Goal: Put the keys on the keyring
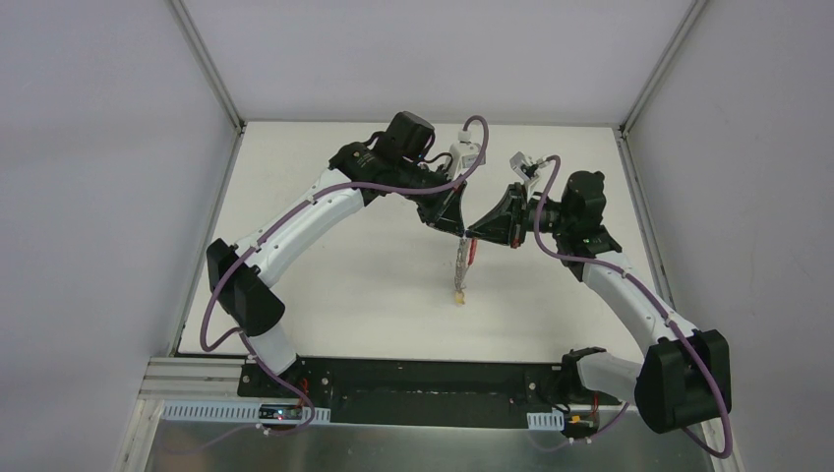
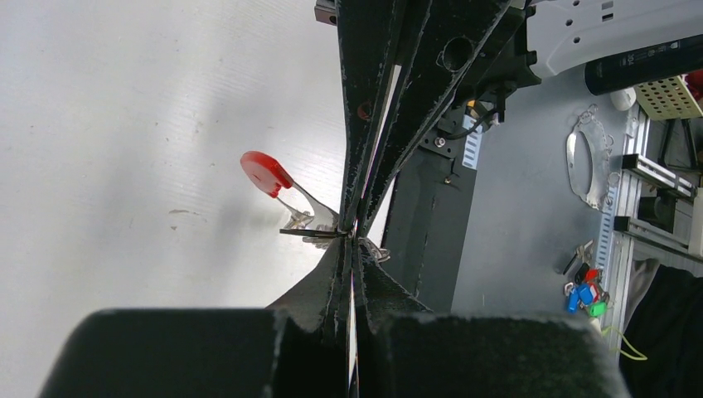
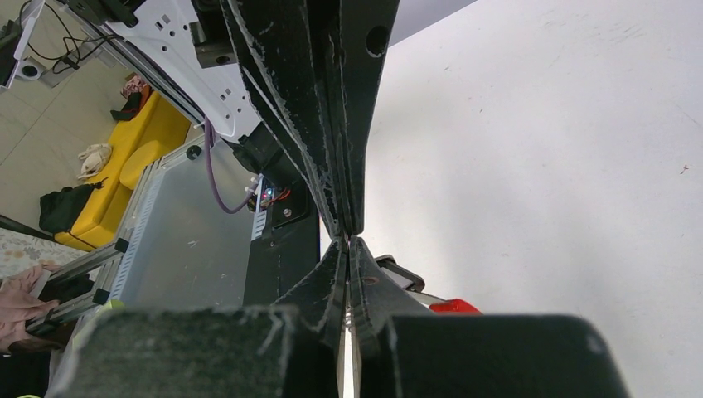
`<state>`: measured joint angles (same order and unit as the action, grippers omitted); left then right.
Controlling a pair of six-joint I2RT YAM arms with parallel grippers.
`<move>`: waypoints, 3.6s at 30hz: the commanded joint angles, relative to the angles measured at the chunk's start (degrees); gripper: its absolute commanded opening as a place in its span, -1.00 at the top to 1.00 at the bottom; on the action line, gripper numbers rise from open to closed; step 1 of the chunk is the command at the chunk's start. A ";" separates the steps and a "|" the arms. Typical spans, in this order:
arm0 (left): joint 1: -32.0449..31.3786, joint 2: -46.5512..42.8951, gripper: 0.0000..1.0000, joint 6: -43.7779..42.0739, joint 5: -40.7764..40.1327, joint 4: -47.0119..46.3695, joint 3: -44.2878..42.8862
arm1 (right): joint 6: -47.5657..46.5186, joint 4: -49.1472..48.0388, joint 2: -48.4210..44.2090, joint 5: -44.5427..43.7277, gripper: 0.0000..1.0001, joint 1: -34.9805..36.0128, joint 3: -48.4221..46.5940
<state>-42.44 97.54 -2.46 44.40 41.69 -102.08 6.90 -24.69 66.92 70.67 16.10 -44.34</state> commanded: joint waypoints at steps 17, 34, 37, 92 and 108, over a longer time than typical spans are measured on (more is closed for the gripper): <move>0.93 -3.20 0.68 0.40 4.70 -7.55 5.57 | 2.03 -2.07 -0.49 0.61 1.00 -1.02 -1.04; 0.86 -1.58 1.00 -3.50 1.67 0.16 -0.49 | -4.85 3.78 -1.43 -0.89 0.93 -1.19 -1.58; 0.86 -0.31 1.00 -4.77 0.34 3.85 -3.16 | -5.40 4.47 -1.52 -0.52 0.87 -0.94 -1.72; 1.71 -5.38 0.09 -9.43 3.19 -4.25 8.86 | -2.95 3.80 -0.61 1.79 1.00 0.37 -3.30; 2.90 -4.72 -0.06 -12.92 3.50 -7.13 11.47 | -2.24 3.51 -0.39 2.89 1.00 0.16 -3.13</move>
<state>-40.49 94.15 -14.22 46.26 37.15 -91.70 4.27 -18.20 66.65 71.26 16.69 -44.77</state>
